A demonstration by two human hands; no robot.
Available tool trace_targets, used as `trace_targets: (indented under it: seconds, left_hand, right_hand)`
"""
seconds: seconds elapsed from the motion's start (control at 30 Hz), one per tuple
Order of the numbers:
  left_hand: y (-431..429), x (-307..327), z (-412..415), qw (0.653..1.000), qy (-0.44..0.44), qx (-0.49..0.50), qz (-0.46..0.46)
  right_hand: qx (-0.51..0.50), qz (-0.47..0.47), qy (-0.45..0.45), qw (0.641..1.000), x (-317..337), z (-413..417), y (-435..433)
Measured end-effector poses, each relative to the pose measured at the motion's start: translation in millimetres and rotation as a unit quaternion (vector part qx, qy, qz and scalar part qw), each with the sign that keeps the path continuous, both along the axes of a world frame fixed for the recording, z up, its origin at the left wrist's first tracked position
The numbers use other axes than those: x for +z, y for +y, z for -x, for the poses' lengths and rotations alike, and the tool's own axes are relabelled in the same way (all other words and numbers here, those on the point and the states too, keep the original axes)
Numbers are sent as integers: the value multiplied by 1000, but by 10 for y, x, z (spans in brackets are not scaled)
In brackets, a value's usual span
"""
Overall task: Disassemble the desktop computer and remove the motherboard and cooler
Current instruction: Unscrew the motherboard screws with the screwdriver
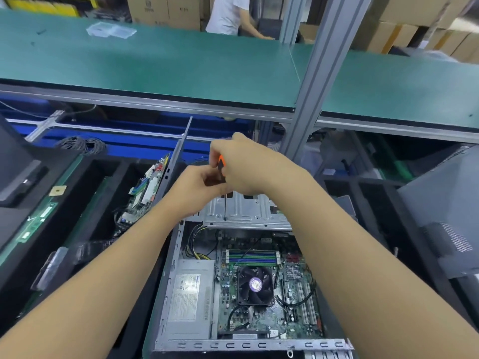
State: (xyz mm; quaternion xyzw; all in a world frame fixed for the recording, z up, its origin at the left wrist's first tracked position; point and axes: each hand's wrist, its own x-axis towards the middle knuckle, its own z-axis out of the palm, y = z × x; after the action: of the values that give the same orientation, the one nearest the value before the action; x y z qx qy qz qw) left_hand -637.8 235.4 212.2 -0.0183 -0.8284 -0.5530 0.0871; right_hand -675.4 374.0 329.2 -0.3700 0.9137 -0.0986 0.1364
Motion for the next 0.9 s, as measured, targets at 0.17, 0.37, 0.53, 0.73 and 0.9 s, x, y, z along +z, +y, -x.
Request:
trace_targets:
  seconds: [0.17,0.37,0.53,0.73,0.9]
  left_hand:
    - [49,-35,98,999,-6,38,23]
    - [-25,-5,87,999,-6,-43,-31]
    - [-22,-63,82,999,10,-30,-22]
    - [71,-47,133,999,-9,7,32]
    - [13,-45,79,998,20,-47,-44]
  right_hand:
    - [-102,43,46,993,-27,32,-45]
    - [-37,-14,59,997,-7,42,-23]
    - [-9,-20,19,1000,72,11,5]
    - [-140,9,35,990,-61,-14,-40]
    - [-83,12,34,996,-129,-9,-19]
